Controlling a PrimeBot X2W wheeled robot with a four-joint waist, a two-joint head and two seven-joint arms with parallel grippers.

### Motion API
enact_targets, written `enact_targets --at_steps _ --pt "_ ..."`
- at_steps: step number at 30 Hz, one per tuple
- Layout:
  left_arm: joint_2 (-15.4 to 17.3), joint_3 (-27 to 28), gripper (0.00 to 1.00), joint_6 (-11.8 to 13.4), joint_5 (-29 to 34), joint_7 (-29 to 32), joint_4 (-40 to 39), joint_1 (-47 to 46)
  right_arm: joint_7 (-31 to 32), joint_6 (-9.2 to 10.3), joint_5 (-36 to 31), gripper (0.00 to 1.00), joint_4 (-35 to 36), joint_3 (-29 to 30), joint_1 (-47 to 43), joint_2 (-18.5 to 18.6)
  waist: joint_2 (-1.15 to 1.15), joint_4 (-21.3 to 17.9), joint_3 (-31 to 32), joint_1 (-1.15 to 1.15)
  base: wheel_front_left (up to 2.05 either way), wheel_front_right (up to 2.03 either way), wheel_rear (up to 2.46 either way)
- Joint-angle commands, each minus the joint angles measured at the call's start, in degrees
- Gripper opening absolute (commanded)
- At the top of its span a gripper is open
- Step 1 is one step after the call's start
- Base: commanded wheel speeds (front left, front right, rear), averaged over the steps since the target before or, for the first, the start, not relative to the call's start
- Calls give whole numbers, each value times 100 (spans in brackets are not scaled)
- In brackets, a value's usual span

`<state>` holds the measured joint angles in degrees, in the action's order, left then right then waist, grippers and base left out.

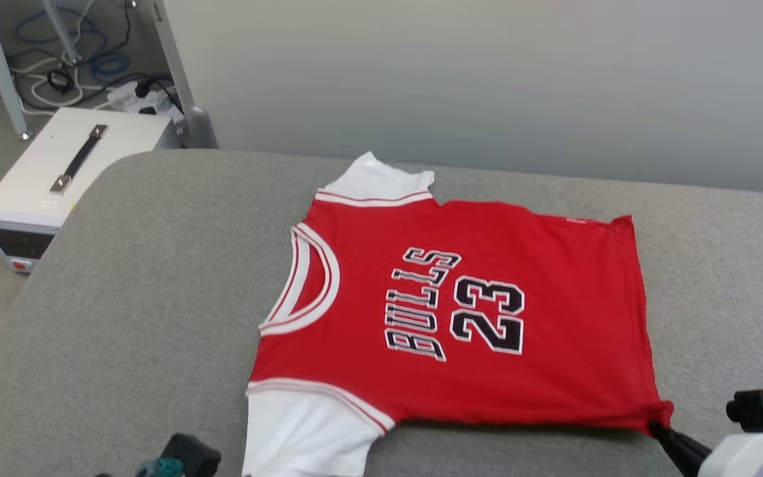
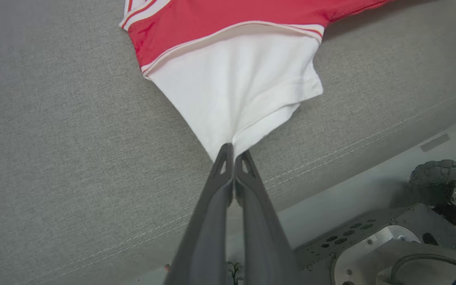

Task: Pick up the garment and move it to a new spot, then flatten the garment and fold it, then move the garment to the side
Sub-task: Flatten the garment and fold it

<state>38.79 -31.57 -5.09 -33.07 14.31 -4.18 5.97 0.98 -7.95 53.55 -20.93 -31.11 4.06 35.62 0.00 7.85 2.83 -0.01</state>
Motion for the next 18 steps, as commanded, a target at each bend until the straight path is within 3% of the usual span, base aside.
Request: enact_targets --at_steps 1,8,18 --pt "110 -1 0 64 -123 99 -137 212 69 46 91 0 120 86 -209 51 0 -58 162 1 0 0 0" --pt "350 62 0 166 -342 298 -662 548 309 46 17 0 709 506 -840 125 0 -109 155 1 0 0 0" --pt "374 327 0 162 -173 218 -890 -238 837 46 -307 0 1562 1364 -933 -97 0 -206 -221 1 0 0 0"
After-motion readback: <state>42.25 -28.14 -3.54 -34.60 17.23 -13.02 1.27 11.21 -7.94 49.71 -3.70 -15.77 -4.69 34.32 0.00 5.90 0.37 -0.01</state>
